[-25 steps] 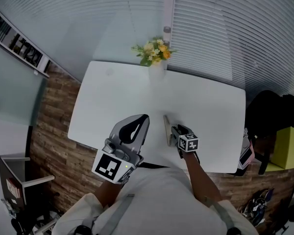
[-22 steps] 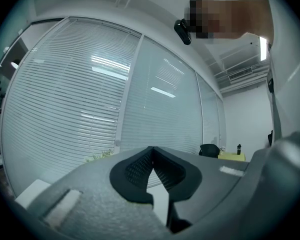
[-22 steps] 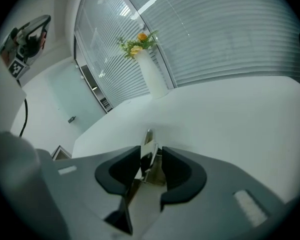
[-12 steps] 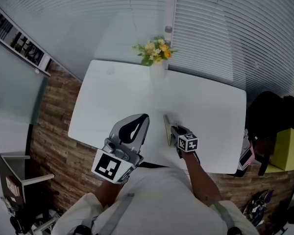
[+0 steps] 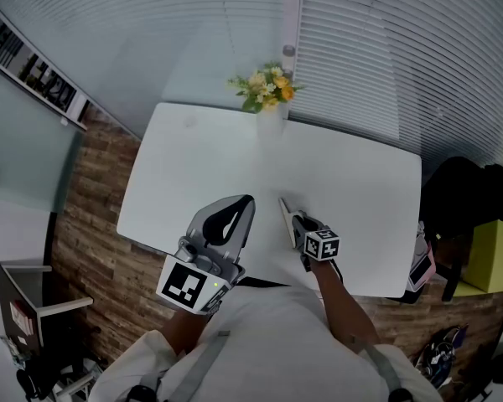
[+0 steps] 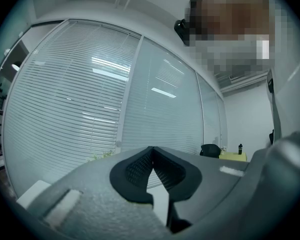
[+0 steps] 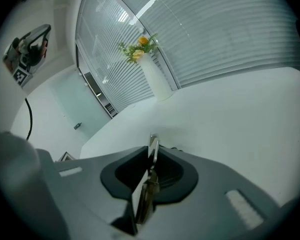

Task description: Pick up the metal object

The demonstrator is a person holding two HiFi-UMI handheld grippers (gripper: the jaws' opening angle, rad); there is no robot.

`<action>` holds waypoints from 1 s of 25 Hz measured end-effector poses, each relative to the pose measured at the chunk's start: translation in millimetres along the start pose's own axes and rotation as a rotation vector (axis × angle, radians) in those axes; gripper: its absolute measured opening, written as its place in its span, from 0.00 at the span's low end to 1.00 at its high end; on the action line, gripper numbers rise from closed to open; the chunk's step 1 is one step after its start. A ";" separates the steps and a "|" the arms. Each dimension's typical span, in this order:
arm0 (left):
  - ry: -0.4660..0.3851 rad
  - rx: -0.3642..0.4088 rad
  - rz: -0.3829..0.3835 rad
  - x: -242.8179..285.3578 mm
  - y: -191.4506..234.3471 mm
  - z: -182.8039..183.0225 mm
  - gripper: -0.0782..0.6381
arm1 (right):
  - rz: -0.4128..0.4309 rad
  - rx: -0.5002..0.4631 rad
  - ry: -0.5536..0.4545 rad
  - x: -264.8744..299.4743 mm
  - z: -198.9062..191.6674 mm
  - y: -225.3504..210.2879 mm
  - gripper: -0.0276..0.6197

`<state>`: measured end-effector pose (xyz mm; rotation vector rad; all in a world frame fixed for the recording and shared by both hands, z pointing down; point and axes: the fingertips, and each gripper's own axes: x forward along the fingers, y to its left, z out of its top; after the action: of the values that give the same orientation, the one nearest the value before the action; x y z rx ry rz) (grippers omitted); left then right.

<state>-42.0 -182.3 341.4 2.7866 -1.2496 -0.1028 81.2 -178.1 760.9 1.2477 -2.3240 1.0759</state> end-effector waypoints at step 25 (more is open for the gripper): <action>-0.023 -0.004 -0.024 1.6 -10.8 3.8 0.12 | -0.020 -0.020 -0.080 -31.3 33.5 5.3 0.08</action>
<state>-33.3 -176.6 336.4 2.8057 -1.2197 -0.1383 98.2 -182.3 718.2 1.3268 -2.3694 1.0111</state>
